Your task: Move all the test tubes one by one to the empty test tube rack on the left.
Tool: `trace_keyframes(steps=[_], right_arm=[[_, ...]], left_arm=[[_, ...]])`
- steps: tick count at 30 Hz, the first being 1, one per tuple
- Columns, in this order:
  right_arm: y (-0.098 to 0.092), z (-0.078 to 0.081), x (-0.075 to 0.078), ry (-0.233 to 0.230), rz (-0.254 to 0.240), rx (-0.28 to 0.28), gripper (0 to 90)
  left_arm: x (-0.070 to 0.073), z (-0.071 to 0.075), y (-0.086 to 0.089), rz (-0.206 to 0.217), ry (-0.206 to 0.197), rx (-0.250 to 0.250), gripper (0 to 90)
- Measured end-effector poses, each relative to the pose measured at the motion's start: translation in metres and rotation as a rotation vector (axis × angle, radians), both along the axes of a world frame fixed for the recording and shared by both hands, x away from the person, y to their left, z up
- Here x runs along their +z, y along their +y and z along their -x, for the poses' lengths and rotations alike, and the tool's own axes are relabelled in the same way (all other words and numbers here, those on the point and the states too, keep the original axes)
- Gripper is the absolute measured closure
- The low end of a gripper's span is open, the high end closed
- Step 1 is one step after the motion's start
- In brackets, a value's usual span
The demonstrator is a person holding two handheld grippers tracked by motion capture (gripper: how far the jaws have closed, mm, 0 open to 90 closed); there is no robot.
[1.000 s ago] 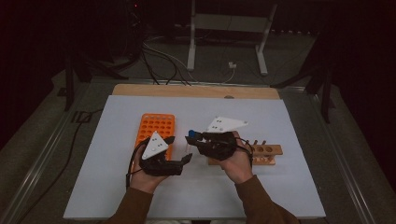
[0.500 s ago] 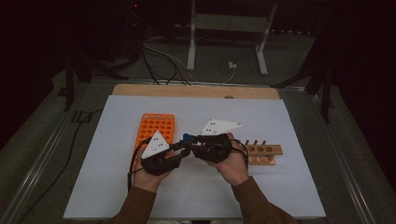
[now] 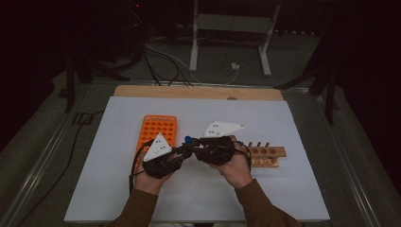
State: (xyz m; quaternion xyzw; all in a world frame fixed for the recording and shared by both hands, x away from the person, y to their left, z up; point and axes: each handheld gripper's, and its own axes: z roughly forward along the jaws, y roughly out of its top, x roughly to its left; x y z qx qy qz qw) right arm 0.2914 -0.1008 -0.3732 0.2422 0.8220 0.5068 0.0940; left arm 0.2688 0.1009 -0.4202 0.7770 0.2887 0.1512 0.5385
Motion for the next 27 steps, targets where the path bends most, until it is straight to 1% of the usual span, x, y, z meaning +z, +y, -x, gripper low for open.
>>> trace_keyframes(steps=[5,8,10,12,13,16,21,27], right_arm=[[-0.004,-0.001,-0.001,0.016,-0.016,0.027,51.1],[-0.007,-0.001,-0.002,0.029,-0.028,0.022,37.6],[-0.010,0.000,-0.003,0.028,-0.032,0.014,32.3],[-0.013,0.001,-0.004,0.021,-0.026,0.006,23.2],[-0.014,0.002,-0.005,0.019,-0.021,0.001,20.5],[-0.020,0.003,-0.007,0.017,-0.025,-0.012,15.3],[-0.029,0.004,-0.010,0.015,-0.031,-0.030,14.2],[-0.036,0.007,-0.013,0.011,-0.032,-0.044,11.1]], left_arm=[[0.000,-0.002,0.002,-0.003,0.004,0.019,77.4],[0.000,-0.003,0.004,-0.003,0.003,0.032,77.5],[0.001,-0.004,0.006,0.002,0.002,0.038,77.5],[0.001,-0.005,0.008,0.002,-0.002,0.046,77.5],[0.002,-0.005,0.009,0.007,-0.001,0.050,77.5],[0.003,-0.006,0.012,0.014,-0.002,0.066,77.6],[0.008,-0.008,0.020,0.023,-0.018,0.092,77.6],[0.013,-0.009,0.033,0.043,-0.036,0.131,77.5]])
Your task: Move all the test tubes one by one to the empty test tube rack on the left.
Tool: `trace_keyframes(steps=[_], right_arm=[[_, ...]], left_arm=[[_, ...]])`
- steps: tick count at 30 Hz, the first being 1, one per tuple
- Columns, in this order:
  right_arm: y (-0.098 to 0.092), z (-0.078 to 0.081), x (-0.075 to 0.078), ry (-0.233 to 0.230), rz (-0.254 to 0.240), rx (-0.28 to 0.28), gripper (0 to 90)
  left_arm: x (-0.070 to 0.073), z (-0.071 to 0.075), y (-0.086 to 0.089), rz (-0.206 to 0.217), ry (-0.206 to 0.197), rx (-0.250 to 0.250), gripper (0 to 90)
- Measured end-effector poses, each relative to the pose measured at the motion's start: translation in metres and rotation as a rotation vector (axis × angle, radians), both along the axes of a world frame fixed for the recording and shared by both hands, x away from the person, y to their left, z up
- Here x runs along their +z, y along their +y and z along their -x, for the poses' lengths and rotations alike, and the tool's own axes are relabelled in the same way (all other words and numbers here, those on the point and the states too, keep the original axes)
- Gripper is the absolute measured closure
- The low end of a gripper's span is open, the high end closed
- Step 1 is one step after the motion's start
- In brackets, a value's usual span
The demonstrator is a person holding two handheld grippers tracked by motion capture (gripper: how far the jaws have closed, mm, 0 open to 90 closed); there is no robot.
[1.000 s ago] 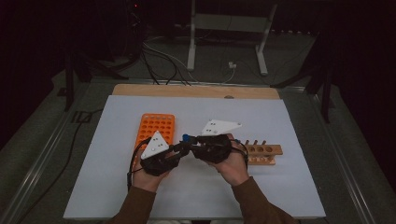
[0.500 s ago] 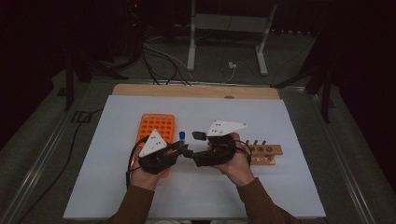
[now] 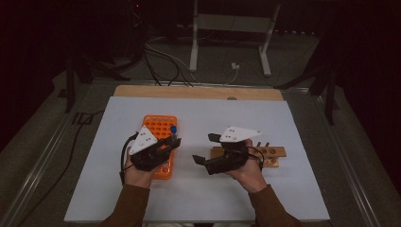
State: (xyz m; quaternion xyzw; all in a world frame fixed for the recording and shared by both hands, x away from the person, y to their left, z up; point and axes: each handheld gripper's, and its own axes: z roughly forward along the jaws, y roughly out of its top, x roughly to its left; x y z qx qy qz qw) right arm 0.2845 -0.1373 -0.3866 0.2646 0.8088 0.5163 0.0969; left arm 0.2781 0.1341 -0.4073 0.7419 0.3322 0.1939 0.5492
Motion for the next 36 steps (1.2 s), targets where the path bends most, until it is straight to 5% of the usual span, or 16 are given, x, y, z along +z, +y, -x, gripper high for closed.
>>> trace_keyframes(steps=[8,16,36], right_arm=[[-0.009,0.004,-0.003,-0.001,-0.003,-0.011,10.3],[-0.014,0.008,-0.006,-0.003,-0.005,-0.018,10.0],[-0.032,0.014,-0.015,0.000,-0.005,-0.059,9.8]], left_arm=[[0.004,0.002,0.025,0.007,-0.019,0.061,77.5],[-0.010,0.009,0.050,0.000,0.002,0.117,77.5],[-0.047,0.023,0.074,-0.020,0.062,0.139,77.3]])
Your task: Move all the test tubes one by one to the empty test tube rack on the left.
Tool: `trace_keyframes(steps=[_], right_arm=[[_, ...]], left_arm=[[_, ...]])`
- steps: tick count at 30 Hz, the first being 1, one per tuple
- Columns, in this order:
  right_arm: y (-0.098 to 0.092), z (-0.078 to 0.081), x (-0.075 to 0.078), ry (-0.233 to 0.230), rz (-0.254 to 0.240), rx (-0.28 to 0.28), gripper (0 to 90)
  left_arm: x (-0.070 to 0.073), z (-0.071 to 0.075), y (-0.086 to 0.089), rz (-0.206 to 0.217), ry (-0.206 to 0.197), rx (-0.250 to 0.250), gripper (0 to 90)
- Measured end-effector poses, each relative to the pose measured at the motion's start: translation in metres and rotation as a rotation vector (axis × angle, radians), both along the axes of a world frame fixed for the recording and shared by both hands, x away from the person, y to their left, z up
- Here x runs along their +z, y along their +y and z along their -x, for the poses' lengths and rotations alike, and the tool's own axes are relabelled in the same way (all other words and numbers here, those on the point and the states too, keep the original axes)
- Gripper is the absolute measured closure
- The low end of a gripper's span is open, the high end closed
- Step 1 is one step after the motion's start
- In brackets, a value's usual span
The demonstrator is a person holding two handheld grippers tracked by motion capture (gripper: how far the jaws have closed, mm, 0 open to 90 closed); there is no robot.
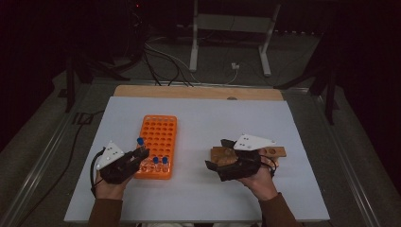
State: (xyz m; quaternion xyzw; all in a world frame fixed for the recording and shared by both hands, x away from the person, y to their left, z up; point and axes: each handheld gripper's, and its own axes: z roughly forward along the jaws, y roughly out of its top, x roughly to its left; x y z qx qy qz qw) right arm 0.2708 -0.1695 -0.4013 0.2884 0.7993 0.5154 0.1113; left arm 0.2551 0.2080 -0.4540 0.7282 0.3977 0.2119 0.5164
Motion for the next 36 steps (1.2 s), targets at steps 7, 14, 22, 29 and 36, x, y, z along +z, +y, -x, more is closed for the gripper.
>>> trace_keyframes(steps=[7,14,22,29,36], right_arm=[[-0.013,0.002,-0.006,0.002,-0.009,-0.038,9.9],[-0.021,0.003,-0.009,-0.001,-0.015,-0.059,10.1],[-0.030,0.006,-0.011,-0.009,-0.016,-0.079,10.1],[-0.037,0.007,-0.014,-0.007,-0.016,-0.090,10.1],[-0.043,0.009,-0.016,-0.005,-0.019,-0.097,10.1]], left_arm=[[-0.006,0.001,-0.001,-0.010,0.011,0.004,77.4],[-0.010,0.002,-0.001,-0.017,0.018,0.008,77.3],[-0.016,0.006,-0.004,-0.028,0.024,-0.004,77.3],[-0.021,0.007,-0.009,-0.037,0.016,-0.022,77.2],[-0.028,0.008,-0.014,-0.085,0.039,-0.038,77.2]])
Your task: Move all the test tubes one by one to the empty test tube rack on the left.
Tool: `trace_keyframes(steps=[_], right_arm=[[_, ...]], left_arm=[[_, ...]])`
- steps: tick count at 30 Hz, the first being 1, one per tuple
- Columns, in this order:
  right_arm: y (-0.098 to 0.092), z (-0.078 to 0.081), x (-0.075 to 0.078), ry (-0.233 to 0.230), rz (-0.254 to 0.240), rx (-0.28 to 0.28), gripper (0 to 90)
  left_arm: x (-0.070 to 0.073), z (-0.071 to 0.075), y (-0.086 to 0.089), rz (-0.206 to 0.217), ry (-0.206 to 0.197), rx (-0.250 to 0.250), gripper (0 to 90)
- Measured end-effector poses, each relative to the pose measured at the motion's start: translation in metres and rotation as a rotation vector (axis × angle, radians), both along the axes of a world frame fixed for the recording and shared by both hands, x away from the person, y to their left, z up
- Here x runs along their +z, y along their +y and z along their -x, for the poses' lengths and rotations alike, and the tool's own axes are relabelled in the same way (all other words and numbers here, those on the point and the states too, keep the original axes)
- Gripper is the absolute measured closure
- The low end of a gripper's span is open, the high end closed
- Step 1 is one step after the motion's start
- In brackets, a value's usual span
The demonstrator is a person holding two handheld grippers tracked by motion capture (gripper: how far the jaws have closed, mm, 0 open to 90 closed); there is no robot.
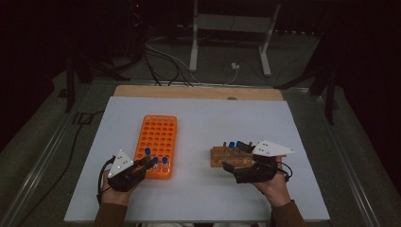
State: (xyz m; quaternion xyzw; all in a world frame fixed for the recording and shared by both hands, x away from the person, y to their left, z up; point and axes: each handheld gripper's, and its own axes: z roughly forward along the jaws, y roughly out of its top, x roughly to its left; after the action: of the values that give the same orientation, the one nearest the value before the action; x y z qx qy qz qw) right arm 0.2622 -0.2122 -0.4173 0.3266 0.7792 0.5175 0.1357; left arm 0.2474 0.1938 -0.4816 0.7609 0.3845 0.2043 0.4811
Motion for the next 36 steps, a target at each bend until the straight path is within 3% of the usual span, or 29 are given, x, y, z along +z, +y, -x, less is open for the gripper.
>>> trace_keyframes(steps=[11,22,36], right_arm=[[-0.005,0.002,0.000,-0.005,-0.005,-0.001,10.2],[-0.006,0.002,-0.001,-0.002,-0.006,-0.002,10.3],[-0.004,0.002,-0.002,0.002,-0.002,0.002,10.3]], left_arm=[[-0.008,0.002,-0.002,-0.082,0.043,-0.007,77.1],[-0.010,0.001,-0.006,-0.125,0.066,-0.002,77.7],[-0.011,0.002,-0.004,-0.100,0.082,0.002,77.7]])
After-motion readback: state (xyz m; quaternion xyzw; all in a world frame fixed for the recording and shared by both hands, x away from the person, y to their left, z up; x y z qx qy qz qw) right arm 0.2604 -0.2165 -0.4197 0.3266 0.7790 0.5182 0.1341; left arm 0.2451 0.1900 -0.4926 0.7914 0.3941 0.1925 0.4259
